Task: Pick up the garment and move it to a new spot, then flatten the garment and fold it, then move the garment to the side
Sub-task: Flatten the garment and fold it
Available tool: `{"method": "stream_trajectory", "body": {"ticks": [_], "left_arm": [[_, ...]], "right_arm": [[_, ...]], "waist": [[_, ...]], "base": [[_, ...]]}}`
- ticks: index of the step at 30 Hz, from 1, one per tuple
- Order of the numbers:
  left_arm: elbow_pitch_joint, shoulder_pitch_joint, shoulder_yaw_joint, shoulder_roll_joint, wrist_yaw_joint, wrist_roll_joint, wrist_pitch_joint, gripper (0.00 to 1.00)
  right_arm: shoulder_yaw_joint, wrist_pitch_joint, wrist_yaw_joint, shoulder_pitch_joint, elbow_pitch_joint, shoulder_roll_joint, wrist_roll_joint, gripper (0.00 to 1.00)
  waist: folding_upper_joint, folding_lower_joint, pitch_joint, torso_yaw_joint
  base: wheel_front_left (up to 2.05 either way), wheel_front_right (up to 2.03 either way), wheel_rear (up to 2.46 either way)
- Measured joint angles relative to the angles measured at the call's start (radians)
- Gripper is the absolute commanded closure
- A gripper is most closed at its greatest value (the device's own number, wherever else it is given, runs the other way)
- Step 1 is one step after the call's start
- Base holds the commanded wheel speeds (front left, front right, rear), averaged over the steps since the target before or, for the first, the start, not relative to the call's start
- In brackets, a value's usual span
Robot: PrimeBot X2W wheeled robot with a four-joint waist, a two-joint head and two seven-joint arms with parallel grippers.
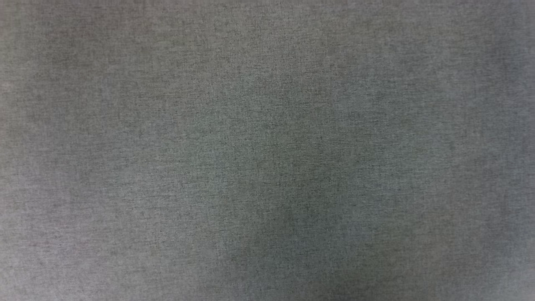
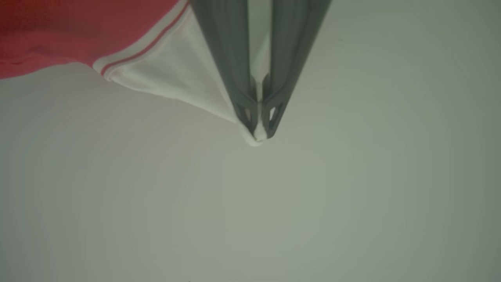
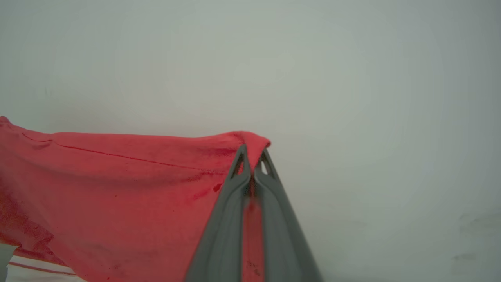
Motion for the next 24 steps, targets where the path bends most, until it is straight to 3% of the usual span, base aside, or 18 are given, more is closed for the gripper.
{"method": "stream_trajectory", "body": {"ticks": [6,12,18,24], "left_arm": [[0.076,0.068,0.003,-0.032,-0.027,-0.031,-0.018,1.0],[0.154,0.227,0.02,-0.092,-0.057,-0.078,-0.032,1.0],[0.146,0.516,0.064,-0.144,-0.083,-0.104,-0.034,1.0],[0.078,0.859,0.125,-0.152,-0.088,-0.103,-0.034,1.0]], "right_arm": [[0.036,-0.003,0.0,0.026,0.094,0.038,0.002,1.0],[0.09,-0.002,0.0,0.148,0.215,0.054,0.055,1.0],[0.149,-0.039,0.0,0.372,0.273,0.031,0.15,1.0],[0.221,-0.069,0.0,0.635,0.245,-0.007,0.249,1.0]], "waist": [[0.0,0.0,0.012,0.014],[0.0,-0.0001,-0.037,0.036],[0.0,-0.0002,-0.145,0.062],[0.0,-0.0003,-0.298,0.079]], "base": [[0.0,0.0,0.0],[0.0,0.0,0.0],[0.0,0.0,0.0],[0.0,0.0,0.0]]}}
